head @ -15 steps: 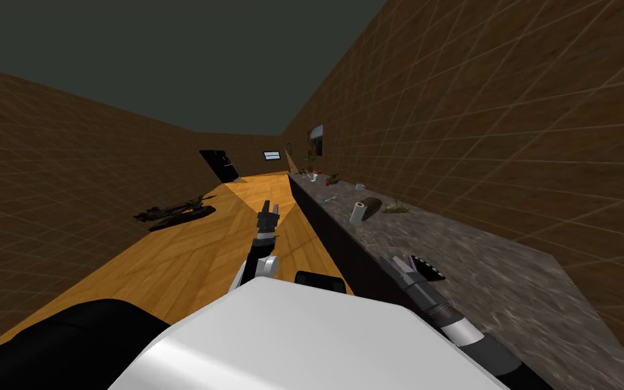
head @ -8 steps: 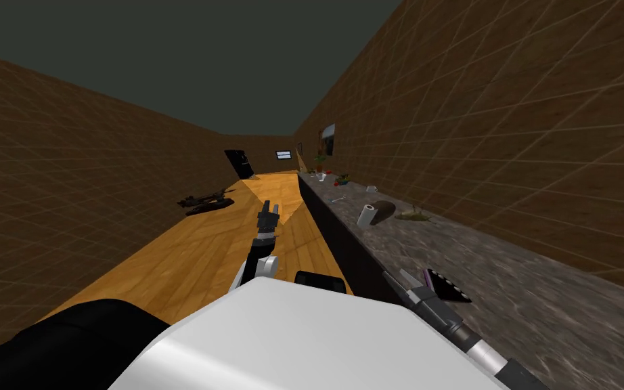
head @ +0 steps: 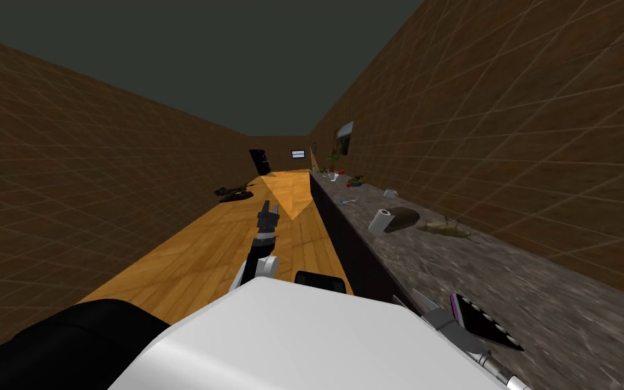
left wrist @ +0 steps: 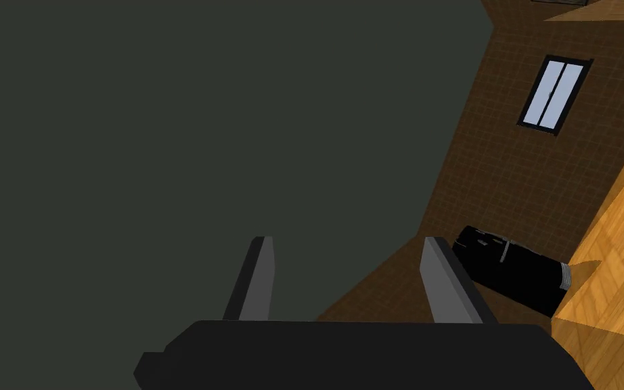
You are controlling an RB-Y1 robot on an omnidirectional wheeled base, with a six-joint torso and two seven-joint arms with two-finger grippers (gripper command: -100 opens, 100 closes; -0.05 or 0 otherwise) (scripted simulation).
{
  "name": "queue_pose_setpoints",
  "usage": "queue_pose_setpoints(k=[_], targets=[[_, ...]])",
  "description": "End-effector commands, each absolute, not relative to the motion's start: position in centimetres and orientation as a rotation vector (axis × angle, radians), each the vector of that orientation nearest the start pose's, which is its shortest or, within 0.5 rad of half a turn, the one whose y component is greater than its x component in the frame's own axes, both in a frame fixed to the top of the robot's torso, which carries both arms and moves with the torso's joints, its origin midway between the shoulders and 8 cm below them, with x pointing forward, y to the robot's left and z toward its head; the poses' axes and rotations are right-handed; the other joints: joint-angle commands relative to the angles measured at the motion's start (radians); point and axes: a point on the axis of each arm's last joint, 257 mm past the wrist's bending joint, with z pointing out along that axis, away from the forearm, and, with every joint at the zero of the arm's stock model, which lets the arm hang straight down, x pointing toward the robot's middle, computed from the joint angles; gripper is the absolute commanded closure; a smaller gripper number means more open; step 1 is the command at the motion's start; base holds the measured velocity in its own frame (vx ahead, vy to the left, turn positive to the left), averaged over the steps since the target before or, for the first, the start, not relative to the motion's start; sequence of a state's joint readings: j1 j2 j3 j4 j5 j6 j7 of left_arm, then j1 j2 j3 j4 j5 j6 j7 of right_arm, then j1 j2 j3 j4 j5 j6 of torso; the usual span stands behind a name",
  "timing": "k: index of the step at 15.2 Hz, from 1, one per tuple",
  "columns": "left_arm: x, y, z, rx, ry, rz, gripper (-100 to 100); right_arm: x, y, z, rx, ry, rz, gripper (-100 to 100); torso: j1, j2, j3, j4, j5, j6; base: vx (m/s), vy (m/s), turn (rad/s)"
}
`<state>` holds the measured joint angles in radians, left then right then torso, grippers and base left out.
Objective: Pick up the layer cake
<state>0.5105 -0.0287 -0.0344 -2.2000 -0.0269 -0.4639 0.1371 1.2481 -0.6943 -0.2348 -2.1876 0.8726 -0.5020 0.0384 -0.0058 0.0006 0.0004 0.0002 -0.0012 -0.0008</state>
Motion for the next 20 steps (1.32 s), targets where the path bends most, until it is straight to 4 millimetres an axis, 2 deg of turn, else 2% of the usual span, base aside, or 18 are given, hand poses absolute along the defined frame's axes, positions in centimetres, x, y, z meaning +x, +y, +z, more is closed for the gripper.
queue_pose_setpoints(k=[1,2,4,5,7,8,10,11,12,13,15,16,17,18,19,20], targets=[[36.5,27.2,-2.3,-0.826,0.647,-1.411,0,15.8,-33.8,-28.1,-0.285,2.143,0.299,-100,0.0,0.0,0.0,0.0,0.0,0.0,-0.032,-0.025,0.167],[36.5,27.2,-2.3,-0.826,0.648,-1.411,0,14.0,-34.7,-29.0,-0.34,2.203,0.268,-100,0.0,0.0,0.0,0.0,0.0,0.001,-0.044,-0.021,0.288],[36.5,27.2,-2.3,-0.826,0.647,-1.411,0,13.7,-34.7,-29.3,-0.366,2.21,0.255,-100,0.0,0.0,0.0,0.0,0.0,0.0,-0.042,-0.029,0.259],[36.5,27.2,-2.3,-0.826,0.648,-1.411,0,11.9,-35.6,-30.1,-0.423,2.268,0.227,-100,0.0,0.0,0.0,0.0,0.0,0.001,-0.042,-0.024,0.331],[36.5,27.2,-2.3,-0.826,0.647,-1.411,0,11.7,-35.7,-30.3,-0.448,2.274,0.215,-100,0.0,0.0,0.0,0.0,0.0,0.0,-0.041,-0.023,0.295],[36.5,27.2,-2.3,-0.826,0.648,-1.411,0,9.8,-36.6,-30.9,-0.506,2.329,0.19,-100,0.0,0.0,0.0,0.0,0.0,0.001,-0.041,-0.018,0.313],[36.5,27.2,-2.3,-0.826,0.647,-1.411,0,9.6,-36.7,-31.1,-0.533,2.334,0.178,-100,0.0,0.0,0.0,0.0,0.0,0.0,-0.048,-0.027,0.247],[36.5,27.2,-2.3,-0.826,0.648,-1.411,0,7.7,-37.6,-31.6,-0.59,2.385,0.156,-100,0.0,0.0,0.0,0.0,0.0,0.001,-0.041,-0.022,0.295],[36.5,27.2,-2.3,-0.826,0.647,-1.411,0,7.5,-37.7,-31.8,-0.618,2.389,0.144,-100,0.0,0.0,0.0,0.0,0.0,0.0,-0.049,-0.026,0.355],[36.5,27.2,-2.3,-0.826,0.647,-1.411,0,5.9,-38.6,-32.1,-0.671,2.432,0.127,-100,-0.001,0.0,0.0,0.0,0.0,0.0,-0.061,-0.027,0.376],[36.5,27.2,-2.3,-0.826,0.647,-1.411,0,5.4,-38.8,-32.4,-0.705,2.44,0.113,-100,-0.001,0.001,0.0,0.0,0.0,0.0,-0.055,-0.028,0.295],[36.5,27.2,-2.3,-0.826,0.648,-1.411,0,3.6,-39.7,-32.7,-0.772,2.485,0.094,-100,-0.001,0.0,0.0,0.0,0.0,0.001,-0.053,-0.022,0.361],[36.5,27.2,-2.3,-0.826,0.647,-1.411,0,3.4,-39.8,-32.8,-0.792,2.487,0.086,-100,-0.001,0.0,0.0,0.0,0.0,0.0,-0.057,-0.023,0.343],[36.5,27.2,-2.3,-0.826,0.648,-1.411,0,1.9,-40.7,-32.9,-0.848,2.524,0.073,-100,-0.001,0.0,0.0,0.0,0.0,0.0,-0.064,-0.018,0.371],[36.5,27.2,-2.3,-0.826,0.647,-1.411,0,1.5,-40.8,-33.0,-0.876,2.528,0.064,-100,-0.001,0.001,0.0,0.0,0.0,0.0,-0.063,-0.02,0.345],[36.5,27.2,-2.3,-0.826,0.648,-1.411,0,0.0,-41.7,-33.0,-0.932,2.561,0.052,-100,-0.001,0.001,0.0,0.0,0.0,0.0,-0.066,-0.024,0.464]])
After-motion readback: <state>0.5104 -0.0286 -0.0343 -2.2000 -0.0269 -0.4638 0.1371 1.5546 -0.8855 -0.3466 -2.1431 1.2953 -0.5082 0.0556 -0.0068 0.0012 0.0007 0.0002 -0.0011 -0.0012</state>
